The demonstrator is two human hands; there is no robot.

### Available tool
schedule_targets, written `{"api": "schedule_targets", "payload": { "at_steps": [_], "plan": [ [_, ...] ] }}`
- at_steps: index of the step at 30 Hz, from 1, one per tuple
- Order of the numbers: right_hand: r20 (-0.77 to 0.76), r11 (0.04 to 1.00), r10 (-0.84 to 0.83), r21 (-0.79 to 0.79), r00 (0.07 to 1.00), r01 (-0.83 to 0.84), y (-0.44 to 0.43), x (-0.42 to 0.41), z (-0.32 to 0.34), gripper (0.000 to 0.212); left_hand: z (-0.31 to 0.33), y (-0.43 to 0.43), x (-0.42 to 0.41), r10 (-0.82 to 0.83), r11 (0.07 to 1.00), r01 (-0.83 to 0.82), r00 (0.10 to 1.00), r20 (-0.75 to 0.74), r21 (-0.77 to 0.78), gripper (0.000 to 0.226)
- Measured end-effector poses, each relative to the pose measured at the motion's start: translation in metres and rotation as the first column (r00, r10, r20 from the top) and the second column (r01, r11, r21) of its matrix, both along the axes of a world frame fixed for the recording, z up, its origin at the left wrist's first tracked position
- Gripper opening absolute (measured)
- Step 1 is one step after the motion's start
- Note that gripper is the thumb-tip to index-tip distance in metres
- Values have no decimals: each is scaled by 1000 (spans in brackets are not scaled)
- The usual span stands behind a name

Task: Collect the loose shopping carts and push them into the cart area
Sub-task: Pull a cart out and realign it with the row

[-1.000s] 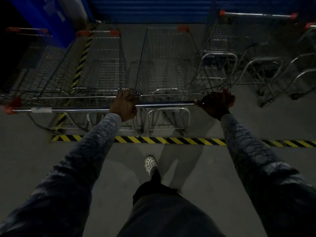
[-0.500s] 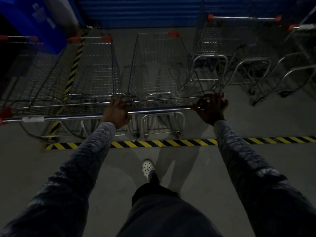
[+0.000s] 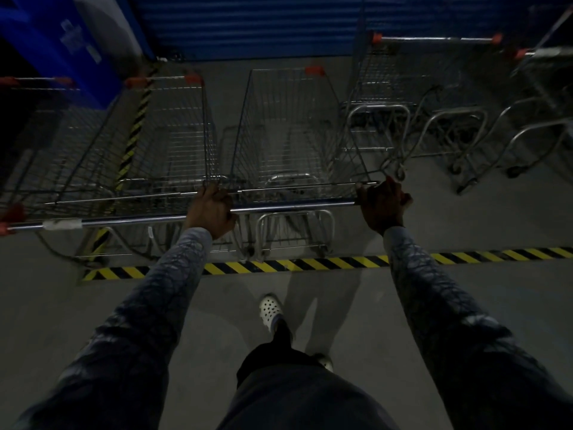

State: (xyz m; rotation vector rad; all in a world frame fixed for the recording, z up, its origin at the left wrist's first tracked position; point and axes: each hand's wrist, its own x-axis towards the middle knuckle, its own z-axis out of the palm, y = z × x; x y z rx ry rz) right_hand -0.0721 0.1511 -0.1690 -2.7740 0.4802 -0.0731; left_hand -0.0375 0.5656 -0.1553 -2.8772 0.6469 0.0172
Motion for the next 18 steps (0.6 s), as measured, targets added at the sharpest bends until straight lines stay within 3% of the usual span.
{"api": "schedule_targets", "payload": {
  "at_steps": [3, 9, 14, 16, 18],
  "plan": [
    [4, 1000, 5, -3, 1000, -5, 0, -3, -3, 68, 2, -2, -3, 2, 1000, -3, 1000, 17, 17, 42],
    [-30, 999, 1, -38, 1000, -3, 1, -6, 3, 58, 1, -2, -6, -22, 1000, 22, 1000, 18, 7, 48],
    [-36, 995, 15, -96, 999, -18, -1, -6, -2, 74, 2, 0, -7, -25, 1000, 25, 1000, 4, 2, 47],
    [-7, 997, 1, -78, 1000, -1, 0, -7, -3, 66, 1, 1, -7, -21, 1000, 21, 1000, 15, 0, 45],
    [3, 999, 11, -43, 1000, -11, 0, -8, -4, 71, 1, 1, -7, -18, 1000, 18, 1000, 14, 4, 44]
  ]
}}
